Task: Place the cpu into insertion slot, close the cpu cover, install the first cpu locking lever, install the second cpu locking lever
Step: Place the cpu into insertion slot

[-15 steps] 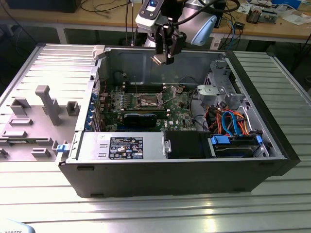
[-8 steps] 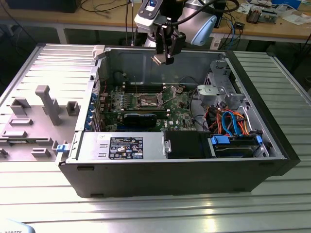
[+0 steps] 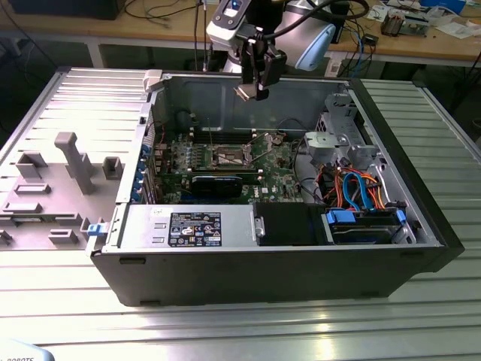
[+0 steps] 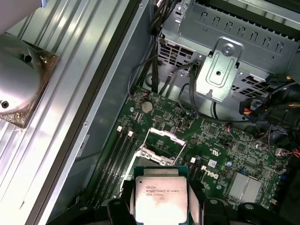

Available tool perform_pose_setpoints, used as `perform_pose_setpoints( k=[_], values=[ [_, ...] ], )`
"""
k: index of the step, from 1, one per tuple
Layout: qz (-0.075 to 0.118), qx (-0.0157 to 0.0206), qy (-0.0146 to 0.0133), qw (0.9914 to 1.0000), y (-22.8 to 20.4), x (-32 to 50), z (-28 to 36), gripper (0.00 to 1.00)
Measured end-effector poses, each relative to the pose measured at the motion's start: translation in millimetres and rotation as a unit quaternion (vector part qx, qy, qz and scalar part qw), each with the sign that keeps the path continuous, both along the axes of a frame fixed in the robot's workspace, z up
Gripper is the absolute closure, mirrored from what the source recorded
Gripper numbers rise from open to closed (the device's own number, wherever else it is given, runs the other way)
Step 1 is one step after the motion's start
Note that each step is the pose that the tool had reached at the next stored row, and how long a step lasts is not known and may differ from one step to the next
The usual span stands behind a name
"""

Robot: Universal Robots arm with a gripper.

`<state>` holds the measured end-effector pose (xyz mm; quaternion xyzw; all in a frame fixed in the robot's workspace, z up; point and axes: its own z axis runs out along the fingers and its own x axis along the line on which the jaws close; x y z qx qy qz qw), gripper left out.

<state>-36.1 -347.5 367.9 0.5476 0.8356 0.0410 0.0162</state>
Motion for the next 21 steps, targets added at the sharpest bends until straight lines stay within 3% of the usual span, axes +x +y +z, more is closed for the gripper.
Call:
perform_pose_setpoints(
  k=[6,8,21],
  values=[
    [-0.008,0.0000,0.0000,0.99997,0.0,0.0,0.0,0.46],
    [-0.023,0.0000,0.0000,0.99973,0.0,0.0,0.0,0.46],
    [-0.031,0.0000,0.0000,0.99953,0.0,0.0,0.0,0.46]
  ],
)
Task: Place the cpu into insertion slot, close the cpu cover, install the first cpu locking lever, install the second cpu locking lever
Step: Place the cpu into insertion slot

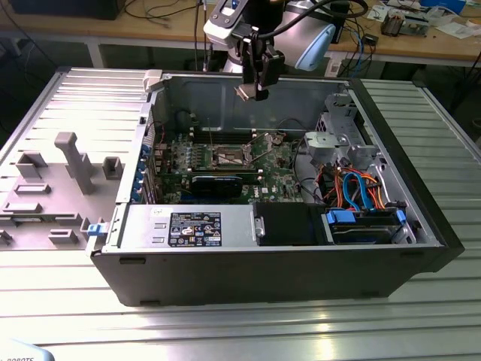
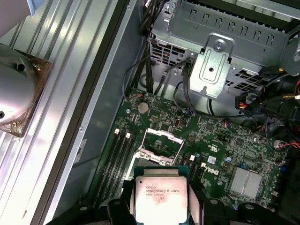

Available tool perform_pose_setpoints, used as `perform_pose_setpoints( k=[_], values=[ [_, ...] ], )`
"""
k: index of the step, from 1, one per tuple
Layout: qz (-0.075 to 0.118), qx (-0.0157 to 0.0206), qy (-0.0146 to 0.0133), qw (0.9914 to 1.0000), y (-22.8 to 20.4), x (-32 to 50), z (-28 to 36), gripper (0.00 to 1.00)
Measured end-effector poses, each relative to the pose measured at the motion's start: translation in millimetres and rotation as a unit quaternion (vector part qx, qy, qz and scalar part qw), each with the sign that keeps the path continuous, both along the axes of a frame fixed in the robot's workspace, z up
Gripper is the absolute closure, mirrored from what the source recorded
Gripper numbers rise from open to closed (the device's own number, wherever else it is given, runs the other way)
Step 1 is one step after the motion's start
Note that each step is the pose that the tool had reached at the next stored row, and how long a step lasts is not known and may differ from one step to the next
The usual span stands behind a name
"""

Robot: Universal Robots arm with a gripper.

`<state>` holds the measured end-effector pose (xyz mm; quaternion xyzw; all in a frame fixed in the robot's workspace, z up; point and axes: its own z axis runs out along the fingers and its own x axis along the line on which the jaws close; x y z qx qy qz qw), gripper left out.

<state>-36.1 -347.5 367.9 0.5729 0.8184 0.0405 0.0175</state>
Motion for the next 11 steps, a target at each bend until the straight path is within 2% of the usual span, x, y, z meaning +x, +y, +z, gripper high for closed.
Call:
perform_pose_setpoints(
  k=[11],
  values=[
    [-0.001,-0.0001,0.0000,1.00000,0.1,0.0,-1.4,0.46]
  ],
)
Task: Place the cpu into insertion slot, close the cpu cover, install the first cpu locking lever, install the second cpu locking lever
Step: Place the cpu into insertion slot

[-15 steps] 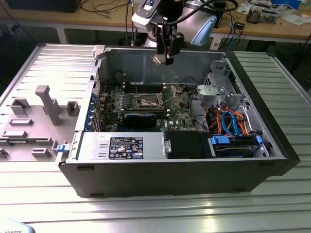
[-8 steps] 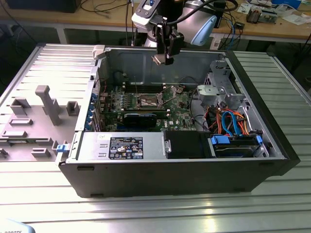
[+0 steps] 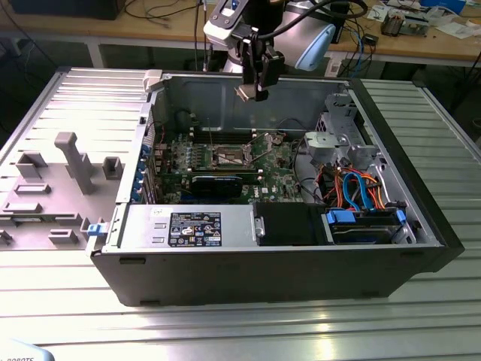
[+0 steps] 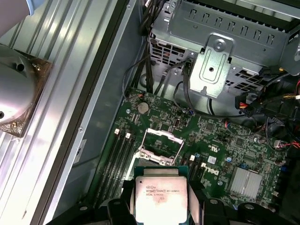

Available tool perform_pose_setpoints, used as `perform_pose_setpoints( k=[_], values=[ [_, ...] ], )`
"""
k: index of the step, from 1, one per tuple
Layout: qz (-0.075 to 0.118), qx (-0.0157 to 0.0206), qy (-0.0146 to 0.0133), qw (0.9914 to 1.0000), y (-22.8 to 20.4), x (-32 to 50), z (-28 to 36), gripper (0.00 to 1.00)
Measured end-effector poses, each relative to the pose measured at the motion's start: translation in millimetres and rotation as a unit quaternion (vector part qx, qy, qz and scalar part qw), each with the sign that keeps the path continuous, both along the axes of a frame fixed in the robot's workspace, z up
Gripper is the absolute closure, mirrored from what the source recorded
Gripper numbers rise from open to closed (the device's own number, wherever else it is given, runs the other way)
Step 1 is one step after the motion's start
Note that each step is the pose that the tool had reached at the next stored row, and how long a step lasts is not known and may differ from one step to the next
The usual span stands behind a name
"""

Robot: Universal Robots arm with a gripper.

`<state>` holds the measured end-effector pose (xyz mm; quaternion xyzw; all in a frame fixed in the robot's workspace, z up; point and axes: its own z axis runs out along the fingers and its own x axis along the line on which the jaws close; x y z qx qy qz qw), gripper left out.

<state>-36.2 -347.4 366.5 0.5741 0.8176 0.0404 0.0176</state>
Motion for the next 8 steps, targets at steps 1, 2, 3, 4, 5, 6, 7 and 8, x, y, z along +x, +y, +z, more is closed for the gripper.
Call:
perform_pose_setpoints(
  k=[1,2,3,4,5,6,7,8],
  values=[
    [-0.004,0.0001,0.0000,0.99999,0.1,-0.4,-0.7,0.46],
    [-0.008,0.0001,0.0000,0.99997,0.1,-0.4,-1.5,0.46],
    [-0.014,0.0000,0.0001,0.99990,0.1,-0.3,-2.4,0.46],
    [-0.018,0.0001,0.0001,0.99984,0.0,-0.3,-3.0,0.46],
    [-0.019,0.0001,0.0000,0.99982,0.1,-0.3,-3.6,0.46],
    [-0.019,0.0000,0.0001,0.99982,0.0,-0.4,-3.7,0.46],
    [-0.019,0.0000,0.0001,0.99982,0.0,-0.4,-3.7,0.46],
    [-0.019,0.0001,0.0000,0.99982,0.0,-0.4,-3.8,0.46]
  ],
)
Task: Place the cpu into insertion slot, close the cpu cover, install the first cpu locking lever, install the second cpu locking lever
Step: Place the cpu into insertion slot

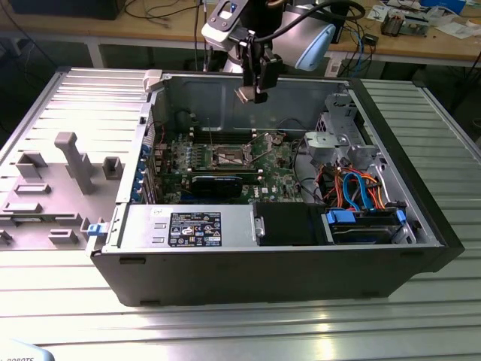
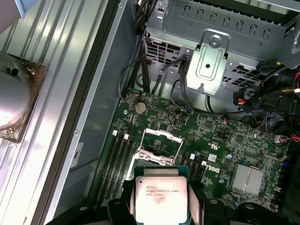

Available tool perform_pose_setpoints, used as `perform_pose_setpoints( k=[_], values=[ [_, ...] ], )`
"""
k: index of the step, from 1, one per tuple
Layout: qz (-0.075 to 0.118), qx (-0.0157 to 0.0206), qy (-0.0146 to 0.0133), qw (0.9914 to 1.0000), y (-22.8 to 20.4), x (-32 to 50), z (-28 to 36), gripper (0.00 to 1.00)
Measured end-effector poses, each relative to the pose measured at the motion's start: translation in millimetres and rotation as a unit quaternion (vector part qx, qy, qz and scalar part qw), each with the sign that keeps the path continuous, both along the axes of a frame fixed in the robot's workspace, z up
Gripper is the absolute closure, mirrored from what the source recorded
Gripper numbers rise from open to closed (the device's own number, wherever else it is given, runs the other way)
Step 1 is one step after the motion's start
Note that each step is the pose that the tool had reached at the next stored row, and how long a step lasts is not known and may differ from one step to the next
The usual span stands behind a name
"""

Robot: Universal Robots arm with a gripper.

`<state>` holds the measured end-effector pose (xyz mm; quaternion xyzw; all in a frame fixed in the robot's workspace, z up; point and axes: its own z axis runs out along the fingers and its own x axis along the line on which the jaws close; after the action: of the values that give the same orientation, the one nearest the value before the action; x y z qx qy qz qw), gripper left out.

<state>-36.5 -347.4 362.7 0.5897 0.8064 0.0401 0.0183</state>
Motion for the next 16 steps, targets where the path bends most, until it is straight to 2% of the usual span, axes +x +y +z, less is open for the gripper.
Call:
perform_pose_setpoints(
  k=[9,12,14,16],
  values=[
    [0.000,0.0000,0.0000,1.00000,0.0,0.0,-0.1,0.46],
    [-0.001,0.0000,0.0000,1.00000,0.0,0.0,-4.0,0.46],
    [-0.012,0.0001,-0.0001,0.99992,0.0,0.0,-7.8,0.46],
    [-0.033,0.0000,0.0000,0.99946,0.0,0.0,-11.9,0.46]
  ],
)
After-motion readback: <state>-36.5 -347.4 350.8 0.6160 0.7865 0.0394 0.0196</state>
